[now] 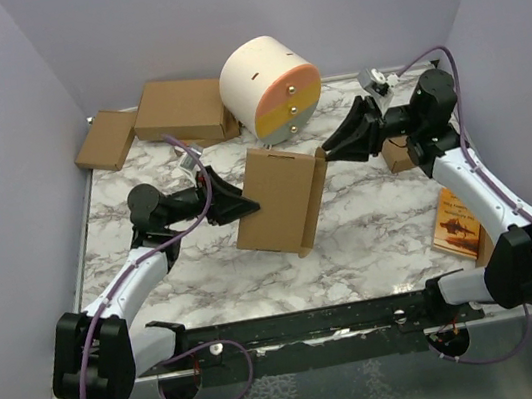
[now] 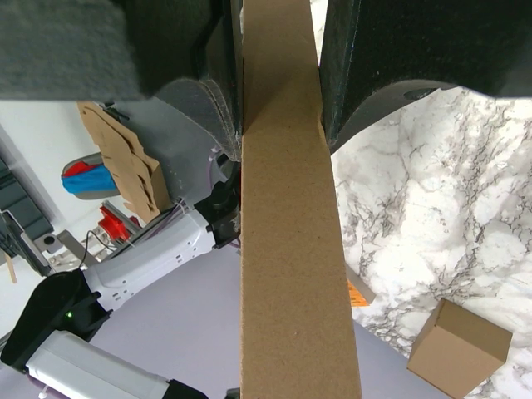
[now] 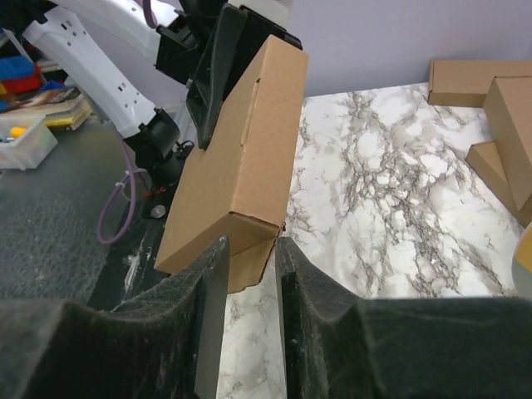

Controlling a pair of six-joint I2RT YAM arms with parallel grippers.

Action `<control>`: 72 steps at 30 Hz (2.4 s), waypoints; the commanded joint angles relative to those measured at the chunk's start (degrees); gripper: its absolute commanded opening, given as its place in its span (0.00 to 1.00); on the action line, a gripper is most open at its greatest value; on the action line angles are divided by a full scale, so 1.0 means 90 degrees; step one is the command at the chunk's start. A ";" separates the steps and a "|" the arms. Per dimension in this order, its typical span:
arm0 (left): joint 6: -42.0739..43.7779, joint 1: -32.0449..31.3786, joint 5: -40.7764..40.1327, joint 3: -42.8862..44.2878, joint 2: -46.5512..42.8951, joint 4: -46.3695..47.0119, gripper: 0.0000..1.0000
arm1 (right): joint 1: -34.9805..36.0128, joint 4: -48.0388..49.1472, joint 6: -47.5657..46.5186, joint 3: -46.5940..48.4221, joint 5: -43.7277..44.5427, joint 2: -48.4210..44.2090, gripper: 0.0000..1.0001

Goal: Fold the paper box

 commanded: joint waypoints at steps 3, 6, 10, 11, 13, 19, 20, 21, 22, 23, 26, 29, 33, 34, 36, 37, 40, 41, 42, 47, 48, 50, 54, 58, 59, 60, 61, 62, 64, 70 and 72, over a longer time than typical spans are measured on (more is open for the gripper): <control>0.0173 -0.0057 0.0122 0.0007 -0.0025 0.0355 0.02 | 0.0060 -0.0775 -0.0771 0.0330 0.0242 -0.0112 0.27; 0.0184 -0.0064 0.0010 -0.0278 -0.0139 0.1365 0.01 | 0.0001 -0.1942 -0.1847 0.0990 0.0133 -0.0292 0.39; 0.0657 -0.0064 -0.0070 -0.0585 -0.0310 0.2349 0.01 | -0.0050 -0.5282 -0.4740 0.2548 0.0278 -0.0262 0.54; 0.0720 -0.0073 -0.0084 -0.0634 -0.0324 0.2556 0.01 | -0.0048 -0.5761 -0.5248 0.2785 0.0287 -0.0244 0.54; 0.0719 -0.0072 -0.0094 -0.0716 -0.0284 0.3100 0.01 | -0.0047 -0.6669 -0.6372 0.3031 0.0286 -0.0238 0.54; -0.0069 -0.0067 -0.0195 -0.0929 -0.0009 0.5270 0.01 | -0.0047 -0.9029 -1.1092 0.2817 0.0116 -0.0472 0.56; -0.0091 -0.0069 -0.0228 -0.0931 -0.0009 0.5359 0.01 | -0.0047 -0.9486 -1.1810 0.2851 0.0130 -0.0448 0.57; -0.0038 -0.0072 -0.0259 -0.0952 -0.0031 0.5391 0.01 | -0.0047 -0.9874 -1.2206 0.2926 0.0170 -0.0414 0.57; 0.0052 -0.0067 -0.0296 -0.0988 -0.0081 0.5387 0.00 | -0.0047 -0.9919 -1.2261 0.2976 0.0156 -0.0409 0.58; 0.0197 -0.0066 -0.0328 -0.1018 -0.0145 0.5315 0.01 | -0.0047 -0.9911 -1.2228 0.3016 0.0114 -0.0414 0.57; 0.0712 -0.0071 -0.0419 -0.1113 -0.0422 0.4816 0.01 | -0.0048 -1.0050 -1.2199 0.3178 -0.0094 -0.0389 0.57; 0.0827 -0.0073 -0.0490 -0.1157 -0.0519 0.4653 0.01 | -0.0030 -1.0210 -1.2162 0.3237 -0.0345 -0.0426 0.56; 0.0574 -0.0069 -0.0576 -0.1202 -0.0496 0.4838 0.00 | 0.0010 -0.9832 -1.1554 0.3039 -0.0468 -0.0580 0.48; 0.0502 -0.0071 -0.0577 -0.1214 -0.0463 0.4923 0.00 | 0.0011 -0.9724 -1.1422 0.3000 -0.0508 -0.0606 0.47; 0.0373 -0.0071 -0.0584 -0.1201 -0.0398 0.5017 0.00 | 0.0006 -0.9470 -1.0985 0.3010 -0.0610 -0.0621 0.45; 0.0313 -0.0071 -0.0589 -0.1183 -0.0357 0.5033 0.00 | 0.0011 -0.9323 -1.0753 0.3045 -0.0643 -0.0621 0.43; 0.0035 -0.0071 -0.0616 -0.1112 -0.0218 0.5123 0.00 | 0.0053 -0.8719 -0.9862 0.3142 -0.0548 -0.0603 0.41; -0.0097 -0.0065 -0.0629 -0.1086 -0.0165 0.5208 0.00 | 0.0075 -0.8442 -0.9431 0.3132 -0.0488 -0.0606 0.41; -0.0244 -0.0070 -0.0641 -0.1063 -0.0088 0.5312 0.00 | 0.0104 -0.8123 -0.9027 0.3105 -0.0347 -0.0611 0.41; -0.0833 -0.0073 -0.0570 -0.0912 0.0268 0.5729 0.00 | 0.0212 -0.7360 -0.7864 0.2940 -0.0033 -0.0635 0.41; -0.0835 -0.0070 -0.0572 -0.0904 0.0278 0.5729 0.00 | 0.0232 -0.7341 -0.7804 0.2917 -0.0014 -0.0645 0.41; -0.0779 -0.0071 -0.0582 -0.0909 0.0249 0.5715 0.00 | 0.0284 -0.7280 -0.7726 0.2839 0.0106 -0.0645 0.41; -0.0731 -0.0073 -0.0594 -0.0889 0.0203 0.5719 0.00 | 0.0416 -0.7111 -0.7557 0.2615 0.0296 -0.0650 0.39; -0.0707 -0.0071 -0.0594 -0.0916 0.0183 0.5719 0.00 | 0.0527 -0.6828 -0.7244 0.2520 0.0503 -0.0632 0.35; -0.0690 -0.0076 -0.0593 -0.0918 0.0180 0.5719 0.00 | 0.0537 -0.6754 -0.7151 0.2527 0.0537 -0.0617 0.34; -0.0685 -0.0080 -0.0594 -0.0925 0.0174 0.5719 0.00 | 0.0542 -0.6663 -0.7022 0.2539 0.0583 -0.0602 0.33; -0.0669 -0.0075 -0.0602 -0.0924 0.0164 0.5719 0.00 | 0.0554 -0.6586 -0.6925 0.2539 0.0623 -0.0593 0.33; -0.0659 -0.0076 -0.0601 -0.0923 0.0154 0.5719 0.00 | 0.0566 -0.6531 -0.6862 0.2547 0.0657 -0.0578 0.32; -0.0637 -0.0076 -0.0599 -0.0924 0.0143 0.5718 0.00 | 0.0591 -0.6472 -0.6799 0.2542 0.0682 -0.0555 0.31; -0.0625 -0.0091 -0.0613 -0.0915 0.0125 0.5718 0.00 | 0.0753 -0.6416 -0.6684 0.2510 0.0836 -0.0496 0.27; -0.0617 -0.0093 -0.0614 -0.0921 0.0115 0.5719 0.00 | 0.0821 -0.6389 -0.6638 0.2519 0.0920 -0.0469 0.27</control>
